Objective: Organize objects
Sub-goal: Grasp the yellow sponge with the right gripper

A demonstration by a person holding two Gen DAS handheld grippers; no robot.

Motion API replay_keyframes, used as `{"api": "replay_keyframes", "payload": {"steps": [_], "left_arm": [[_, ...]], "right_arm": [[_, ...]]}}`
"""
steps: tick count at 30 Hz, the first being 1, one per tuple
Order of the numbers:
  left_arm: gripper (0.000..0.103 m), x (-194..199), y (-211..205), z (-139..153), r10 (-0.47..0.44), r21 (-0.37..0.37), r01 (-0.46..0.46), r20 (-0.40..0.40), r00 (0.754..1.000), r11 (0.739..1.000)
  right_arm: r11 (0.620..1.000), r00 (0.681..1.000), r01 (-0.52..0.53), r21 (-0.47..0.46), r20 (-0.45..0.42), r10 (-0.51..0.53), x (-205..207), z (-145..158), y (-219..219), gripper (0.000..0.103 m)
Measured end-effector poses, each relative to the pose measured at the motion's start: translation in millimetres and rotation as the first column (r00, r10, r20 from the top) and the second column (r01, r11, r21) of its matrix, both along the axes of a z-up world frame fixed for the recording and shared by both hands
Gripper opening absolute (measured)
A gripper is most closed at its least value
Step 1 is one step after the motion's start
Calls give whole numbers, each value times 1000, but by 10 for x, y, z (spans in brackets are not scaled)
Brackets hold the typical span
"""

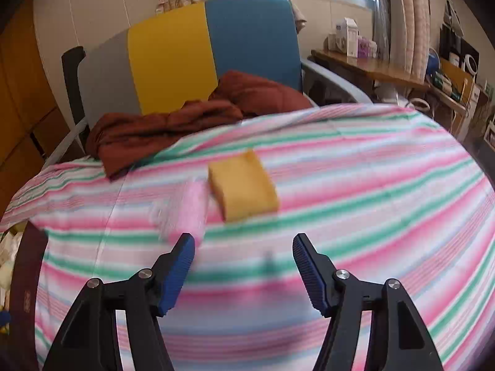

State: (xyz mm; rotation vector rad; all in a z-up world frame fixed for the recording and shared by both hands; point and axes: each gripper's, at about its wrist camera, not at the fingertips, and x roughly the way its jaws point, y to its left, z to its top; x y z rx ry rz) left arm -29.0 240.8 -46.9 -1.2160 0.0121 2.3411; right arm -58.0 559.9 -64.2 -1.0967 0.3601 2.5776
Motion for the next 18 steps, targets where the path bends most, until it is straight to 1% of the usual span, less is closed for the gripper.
{"api": "replay_keyframes", "payload": {"steps": [2, 5, 6, 8, 9, 11, 12, 13, 14, 16, 18], "left_arm": [[103, 5, 61, -20, -5, -6, 5, 8, 1000, 1000], [103, -4, 102, -32, -9, -8, 9, 15, 1000, 1000], [103, -10, 104, -35, -6, -12, 6, 14, 1000, 1000], [103, -33, 117, -43, -3, -16, 3, 13, 1000, 1000], [103, -50, 118, -46, 2, -20, -2, 14, 1000, 1000], [103, -95, 121, -55, 12, -21, -12, 16, 1000, 1000], [103, -120, 133, -65, 13, -20, -13, 21, 1000, 1000], [103, -153, 156, -73, 14, -23, -14, 24, 1000, 1000], [103, -187, 184, -81, 15, -29, -15, 24, 1000, 999], [103, -249, 260, -92, 7, -36, -6, 28, 1000, 999], [103, -321, 346, -96, 5, -36, -4, 27, 1000, 999]], "right_arm": [[1000, 1000, 0, 14, -7, 1, -183, -8, 129, 67], [1000, 999, -20, 18, 28, 19, -458, -81, 231, 67], [1000, 999, -23, 9, 45, 23, -534, -117, 259, 67], [999, 998, -41, -27, 48, 42, -623, -201, 303, 67], [998, 997, -48, -37, 55, 50, -650, -241, 302, 67], [999, 996, -44, -20, 81, 45, -709, -338, 306, 67], [998, 996, -51, -24, 74, 52, -714, -380, 306, 66], [998, 996, -56, -24, 72, 58, -705, -417, 300, 59], [998, 996, -63, -15, 59, 64, -675, -432, 287, 57], [998, 997, -64, -7, 45, 64, -612, -423, 268, 55], [999, 998, -43, -10, 38, 43, -516, -403, 276, 55]]}}
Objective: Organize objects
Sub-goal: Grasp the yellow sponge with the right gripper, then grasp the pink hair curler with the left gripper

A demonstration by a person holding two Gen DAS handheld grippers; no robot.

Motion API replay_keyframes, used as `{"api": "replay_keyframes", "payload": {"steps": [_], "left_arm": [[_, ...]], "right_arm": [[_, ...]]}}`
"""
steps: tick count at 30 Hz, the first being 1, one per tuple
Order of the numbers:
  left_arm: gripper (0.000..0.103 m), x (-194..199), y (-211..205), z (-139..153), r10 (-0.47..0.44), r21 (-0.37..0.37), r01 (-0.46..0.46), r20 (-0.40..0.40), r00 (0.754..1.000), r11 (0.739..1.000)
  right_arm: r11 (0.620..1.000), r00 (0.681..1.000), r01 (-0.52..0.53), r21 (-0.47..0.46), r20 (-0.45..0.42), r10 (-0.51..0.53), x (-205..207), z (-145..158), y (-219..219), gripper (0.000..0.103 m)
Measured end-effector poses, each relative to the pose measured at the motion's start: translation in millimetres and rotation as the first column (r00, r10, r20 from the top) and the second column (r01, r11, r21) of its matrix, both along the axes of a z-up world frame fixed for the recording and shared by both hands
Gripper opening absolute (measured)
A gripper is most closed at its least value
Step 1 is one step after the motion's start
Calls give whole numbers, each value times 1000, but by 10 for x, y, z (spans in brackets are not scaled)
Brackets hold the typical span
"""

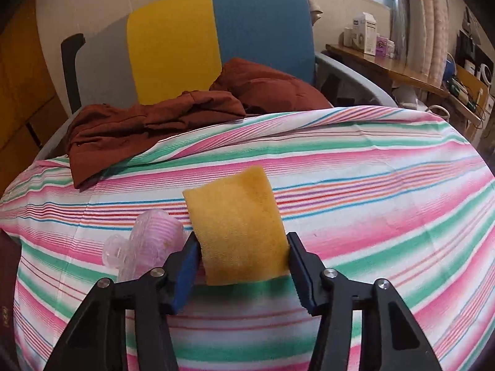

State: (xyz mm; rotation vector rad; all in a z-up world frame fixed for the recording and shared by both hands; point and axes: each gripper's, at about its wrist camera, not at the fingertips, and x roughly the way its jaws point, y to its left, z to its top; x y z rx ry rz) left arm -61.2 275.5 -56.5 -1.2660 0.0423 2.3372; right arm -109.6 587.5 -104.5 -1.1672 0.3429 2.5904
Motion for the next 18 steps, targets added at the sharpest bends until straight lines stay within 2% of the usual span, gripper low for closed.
{"api": "replay_keyframes", "payload": {"steps": [3, 8, 14, 18], "left_arm": [[103, -135, 202, -19, -15, -2, 15, 3, 1000, 1000], [103, -360, 660, -67, -50, -17, 50, -15, 999, 999], [103, -655, 1219, -207, -75, -29, 75, 9, 997, 997], [103, -826, 1576, -289, -89, -25, 90, 13, 996, 996]], "right_arm": [[999, 999, 43, -15, -3, -43, 189, -3, 47, 53], [990, 990, 139, 30, 8, -139, 523, 29, 118, 52], [971, 969, 237, -10, -70, -237, 870, 72, 242, 52], [964, 960, 266, -6, -87, -265, 903, 62, 255, 52]]}}
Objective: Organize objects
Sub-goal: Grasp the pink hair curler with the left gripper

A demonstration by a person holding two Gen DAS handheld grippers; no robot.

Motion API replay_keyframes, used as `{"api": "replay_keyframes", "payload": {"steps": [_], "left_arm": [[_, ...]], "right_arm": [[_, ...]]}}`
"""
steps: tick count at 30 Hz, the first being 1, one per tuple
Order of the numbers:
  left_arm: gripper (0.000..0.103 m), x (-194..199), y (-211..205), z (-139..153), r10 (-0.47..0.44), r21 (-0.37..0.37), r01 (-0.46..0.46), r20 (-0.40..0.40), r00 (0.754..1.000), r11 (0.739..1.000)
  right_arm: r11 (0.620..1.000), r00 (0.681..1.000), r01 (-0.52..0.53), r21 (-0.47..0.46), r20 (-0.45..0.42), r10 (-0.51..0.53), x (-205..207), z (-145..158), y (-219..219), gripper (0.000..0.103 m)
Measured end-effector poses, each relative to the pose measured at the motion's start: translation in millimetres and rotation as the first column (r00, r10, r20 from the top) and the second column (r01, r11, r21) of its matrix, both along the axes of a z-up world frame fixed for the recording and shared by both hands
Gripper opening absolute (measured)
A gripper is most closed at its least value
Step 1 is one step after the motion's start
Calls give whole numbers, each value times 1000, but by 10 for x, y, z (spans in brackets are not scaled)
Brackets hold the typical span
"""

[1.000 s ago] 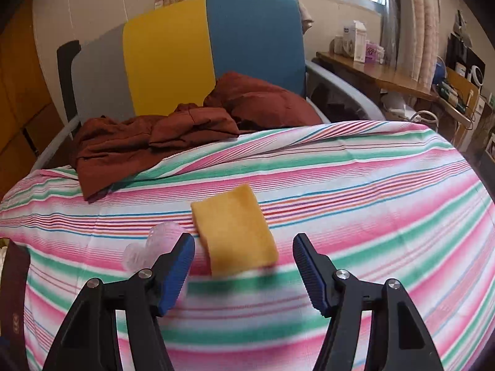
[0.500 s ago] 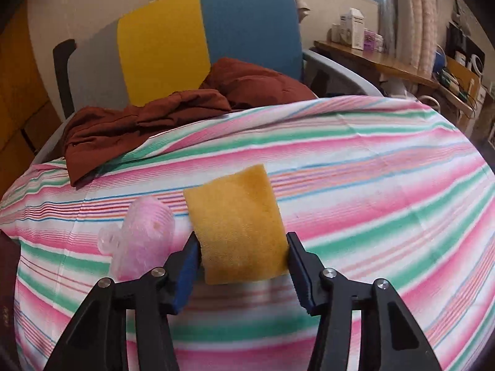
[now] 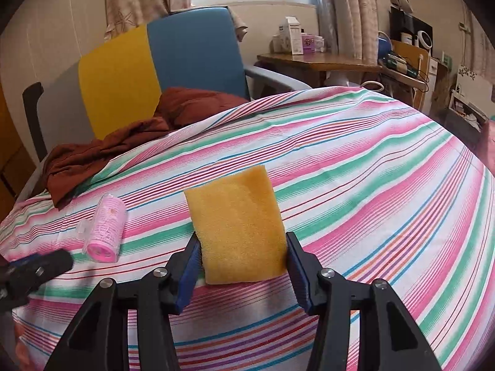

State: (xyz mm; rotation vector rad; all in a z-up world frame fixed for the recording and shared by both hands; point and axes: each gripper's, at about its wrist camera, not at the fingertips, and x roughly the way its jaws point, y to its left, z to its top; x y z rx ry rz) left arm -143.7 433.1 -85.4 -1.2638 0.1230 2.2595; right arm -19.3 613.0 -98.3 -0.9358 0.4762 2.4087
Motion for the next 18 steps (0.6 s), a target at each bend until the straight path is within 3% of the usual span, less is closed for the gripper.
{"api": "replay_keyframes", "payload": {"steps": [7, 8, 9, 11, 12, 18], "left_arm": [[100, -186, 461, -144, -24, -18, 24, -18, 1000, 1000], [97, -192, 466, -164, -19, -14, 18, -28, 999, 1000], [85, -201, 468, -196, -11, -13, 11, -29, 1000, 1000], [76, -184, 452, -208, -13, -22, 11, -72, 997, 1000], [66, -182, 432, -210, -27, -15, 26, -84, 996, 1000], [64, -147, 171, -186, -22, 26, 26, -127, 992, 999]], "right_arm": [[999, 999, 33, -19, -6, -34, 28, -68, 59, 52], [999, 999, 33, -15, -5, -34, 25, -73, 57, 52], [999, 999, 34, -6, -3, -34, 23, -70, 41, 52], [999, 1000, 25, 27, 9, -25, -2, -59, -11, 52], [999, 1000, 20, 40, 8, -20, -8, -52, -36, 52], [997, 1000, 15, 72, 1, -15, 5, -17, -81, 52]]}}
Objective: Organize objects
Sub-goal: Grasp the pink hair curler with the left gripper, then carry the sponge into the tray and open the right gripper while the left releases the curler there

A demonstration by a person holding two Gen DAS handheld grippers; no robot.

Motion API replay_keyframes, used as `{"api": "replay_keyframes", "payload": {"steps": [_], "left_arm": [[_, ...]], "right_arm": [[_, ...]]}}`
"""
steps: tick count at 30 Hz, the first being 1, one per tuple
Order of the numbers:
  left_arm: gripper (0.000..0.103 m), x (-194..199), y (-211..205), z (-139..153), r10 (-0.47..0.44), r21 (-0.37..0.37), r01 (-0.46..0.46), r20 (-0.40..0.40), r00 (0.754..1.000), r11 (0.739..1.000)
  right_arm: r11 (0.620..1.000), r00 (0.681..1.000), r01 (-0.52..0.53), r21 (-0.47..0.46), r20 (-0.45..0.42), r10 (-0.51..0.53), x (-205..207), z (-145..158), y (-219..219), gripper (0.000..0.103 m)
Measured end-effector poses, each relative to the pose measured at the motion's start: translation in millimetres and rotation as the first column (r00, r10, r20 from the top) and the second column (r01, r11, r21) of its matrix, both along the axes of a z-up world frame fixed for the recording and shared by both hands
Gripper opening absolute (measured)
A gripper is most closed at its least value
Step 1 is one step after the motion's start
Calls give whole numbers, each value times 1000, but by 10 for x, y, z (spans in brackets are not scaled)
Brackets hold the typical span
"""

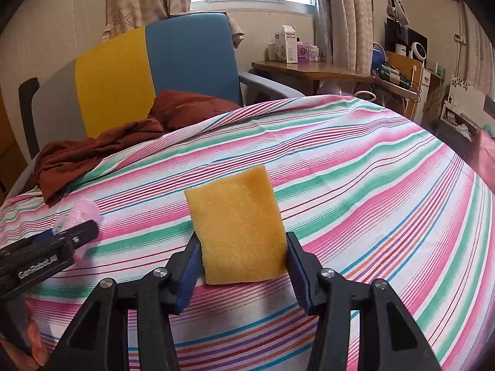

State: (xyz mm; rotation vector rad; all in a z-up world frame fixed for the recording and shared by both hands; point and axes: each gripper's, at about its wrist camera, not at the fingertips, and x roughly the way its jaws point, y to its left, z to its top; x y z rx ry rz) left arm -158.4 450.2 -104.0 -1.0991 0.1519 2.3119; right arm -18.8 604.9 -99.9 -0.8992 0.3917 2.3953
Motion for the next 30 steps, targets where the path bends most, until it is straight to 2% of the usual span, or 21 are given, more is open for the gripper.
{"api": "replay_keyframes", "payload": {"steps": [4, 10, 19, 25, 27, 30], "left_arm": [[64, 93, -260, 59, 44, 35, -43, -23, 999, 998], [64, 435, -572, 195, 30, 61, -24, -97, 995, 998], [64, 855, -1151, 280, 65, 108, -54, -97, 993, 993], [64, 1189, -1607, 474, 60, 145, -43, -112, 992, 988], [64, 1265, -1784, 571, 60, 178, -39, -110, 992, 983], [64, 1372, -2066, 709, 73, 188, -49, -123, 990, 981]], "right_arm": [[999, 1000, -16, 41, -5, 16, -7, 46, -81, 52], [992, 997, -77, 102, -14, 79, 0, 141, -290, 52], [986, 989, -146, 78, -27, 148, 268, 229, -729, 52], [973, 974, -227, 38, -21, 228, 388, 326, -1084, 52], [965, 965, -260, 18, -25, 260, 418, 358, -1251, 52], [949, 948, -316, -18, -38, 315, 439, 429, -1515, 52]]}}
